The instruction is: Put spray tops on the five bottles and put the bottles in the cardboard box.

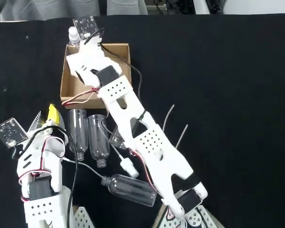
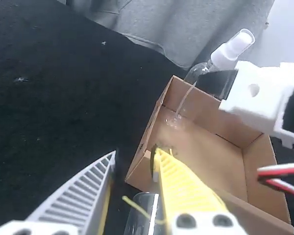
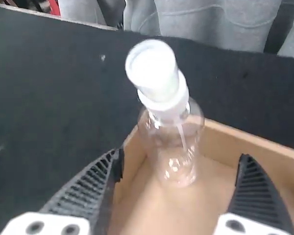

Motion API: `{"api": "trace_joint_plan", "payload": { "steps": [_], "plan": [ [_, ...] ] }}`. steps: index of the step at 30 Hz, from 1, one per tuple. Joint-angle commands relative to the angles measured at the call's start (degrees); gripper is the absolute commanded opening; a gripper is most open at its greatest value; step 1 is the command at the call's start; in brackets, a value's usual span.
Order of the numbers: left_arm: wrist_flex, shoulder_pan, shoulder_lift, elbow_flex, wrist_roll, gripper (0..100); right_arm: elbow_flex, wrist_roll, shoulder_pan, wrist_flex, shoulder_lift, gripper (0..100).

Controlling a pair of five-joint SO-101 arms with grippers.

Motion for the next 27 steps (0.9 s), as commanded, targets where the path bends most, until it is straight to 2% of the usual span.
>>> {"api": "trace_joint_plan", "payload": {
  "steps": [1,15,27],
  "plan": [
    [-1.67,-0.48,-0.44,1.45,0.00,12,-4.00,-0.09,-1.58,2.02,-1.27,30.9],
    [-1.41,-0.57,-0.44,1.45,0.00,12,-4.00,-0.09,-0.09,8.88,-4.53,30.9],
    [-1.49,-0.57,-0.44,1.45,0.00,12,-3.91,-0.09,-0.70,22.15,-12.09,31.2]
  ]
}}
